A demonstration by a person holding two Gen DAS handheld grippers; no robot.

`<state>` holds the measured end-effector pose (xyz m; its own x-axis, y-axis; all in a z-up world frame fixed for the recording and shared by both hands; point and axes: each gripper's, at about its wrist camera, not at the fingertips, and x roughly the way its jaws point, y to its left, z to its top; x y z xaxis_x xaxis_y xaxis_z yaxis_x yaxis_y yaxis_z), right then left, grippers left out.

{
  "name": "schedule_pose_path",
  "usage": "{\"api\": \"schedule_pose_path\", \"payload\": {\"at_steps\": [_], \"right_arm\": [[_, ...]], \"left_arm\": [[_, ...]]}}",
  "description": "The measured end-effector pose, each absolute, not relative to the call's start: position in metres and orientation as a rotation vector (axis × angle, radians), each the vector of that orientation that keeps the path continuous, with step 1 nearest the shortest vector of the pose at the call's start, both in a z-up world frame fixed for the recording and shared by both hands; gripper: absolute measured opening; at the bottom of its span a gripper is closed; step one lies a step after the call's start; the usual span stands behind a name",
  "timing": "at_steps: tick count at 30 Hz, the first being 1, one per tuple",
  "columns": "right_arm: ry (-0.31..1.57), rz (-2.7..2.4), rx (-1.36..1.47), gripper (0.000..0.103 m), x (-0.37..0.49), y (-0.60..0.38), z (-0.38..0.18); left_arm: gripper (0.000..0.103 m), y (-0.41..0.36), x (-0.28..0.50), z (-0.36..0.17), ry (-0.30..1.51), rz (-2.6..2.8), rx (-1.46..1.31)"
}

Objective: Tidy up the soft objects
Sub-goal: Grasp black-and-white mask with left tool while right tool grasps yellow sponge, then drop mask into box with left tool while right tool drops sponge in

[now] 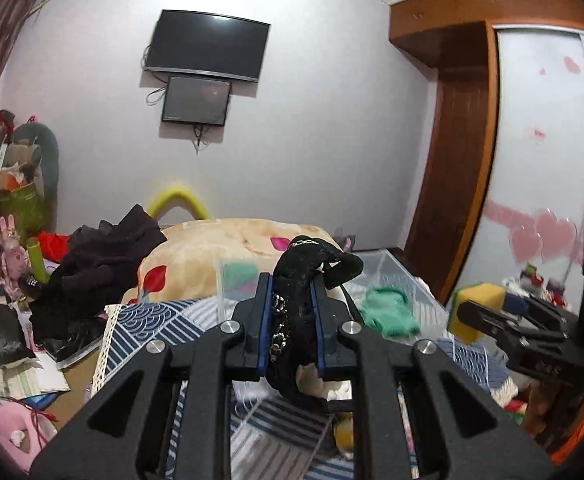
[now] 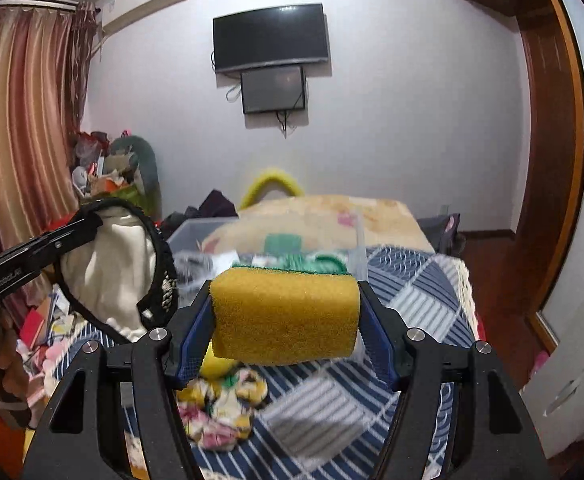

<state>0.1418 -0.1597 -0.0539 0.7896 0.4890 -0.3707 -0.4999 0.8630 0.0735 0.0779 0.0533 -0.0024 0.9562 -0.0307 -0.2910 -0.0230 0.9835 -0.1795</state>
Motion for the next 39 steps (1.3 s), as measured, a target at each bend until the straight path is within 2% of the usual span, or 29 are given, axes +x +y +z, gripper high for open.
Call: {"api": "schedule_pose_path", "payload": {"at_steps": [8, 18, 28, 32, 39], "right_arm": [[0.368, 0.533, -0.010, 0.064, 0.162, -0.145, -0.049], [0.472, 0.541, -0.032, 0.064, 0.197, -0.119, -0.074], [0.539, 0.535, -0.089, 0.064, 0.208, -0.106, -0.092], [0.534, 0.520, -0.107, 0.065, 0.206, -0.106, -0.090], [0.534, 0.539, -0.084, 0.069, 0.202, -0.116, -0.080]], "left_arm": [[0.016, 0.066, 0.118, -0.007, 0.308, 0.020, -0.239], [0.016, 0.050, 0.169, -0.043, 0.403, 0.036, -0.180], [0.017, 0.038, 0.185, -0.071, 0.488, 0.039, -0.111], [0.021, 0.039, 0.181, -0.072, 0.494, 0.037, -0.102], [0.046, 0.040, 0.160, -0.066, 0.489, -0.015, -0.143]]}}
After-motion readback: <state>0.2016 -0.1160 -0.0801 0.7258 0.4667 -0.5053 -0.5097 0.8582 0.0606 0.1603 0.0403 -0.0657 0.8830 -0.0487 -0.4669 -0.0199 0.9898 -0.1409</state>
